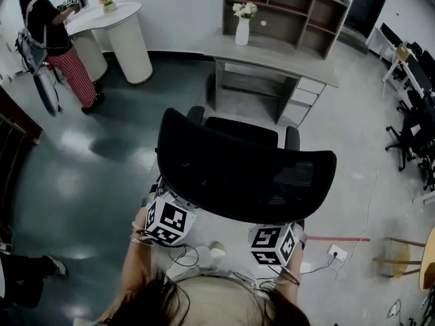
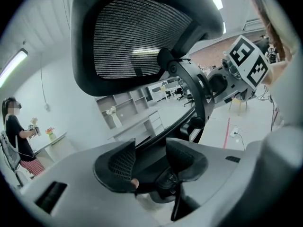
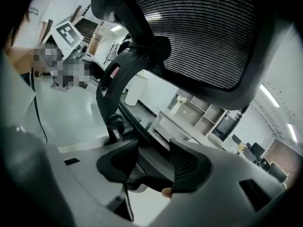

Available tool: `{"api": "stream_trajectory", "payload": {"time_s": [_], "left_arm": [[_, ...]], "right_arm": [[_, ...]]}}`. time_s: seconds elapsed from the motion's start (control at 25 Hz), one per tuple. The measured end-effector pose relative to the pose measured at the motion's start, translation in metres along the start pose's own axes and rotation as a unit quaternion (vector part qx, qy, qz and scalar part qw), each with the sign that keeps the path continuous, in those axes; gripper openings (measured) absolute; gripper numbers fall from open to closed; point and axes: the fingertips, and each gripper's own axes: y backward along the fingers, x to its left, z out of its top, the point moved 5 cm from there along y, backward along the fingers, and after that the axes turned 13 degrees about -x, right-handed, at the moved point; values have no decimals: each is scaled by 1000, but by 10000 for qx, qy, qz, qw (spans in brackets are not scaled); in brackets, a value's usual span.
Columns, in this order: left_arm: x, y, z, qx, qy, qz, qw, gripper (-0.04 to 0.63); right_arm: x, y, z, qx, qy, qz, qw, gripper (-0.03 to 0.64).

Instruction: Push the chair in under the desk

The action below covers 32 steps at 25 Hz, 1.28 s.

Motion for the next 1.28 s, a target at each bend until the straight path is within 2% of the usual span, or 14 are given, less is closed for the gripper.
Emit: {"api": "stream_trajectory", "payload": {"time_s": [0.72,1.28], "left_arm": [[33,-52,-1,21,-35,-30,10000,198],[68,-83,-8,3,-160,-188,9997,197]], "right_arm": [[-30,-52,4,91,-58,-27,9999,209],[-39,-89,15,109,-151,-231,9996,209]]}}
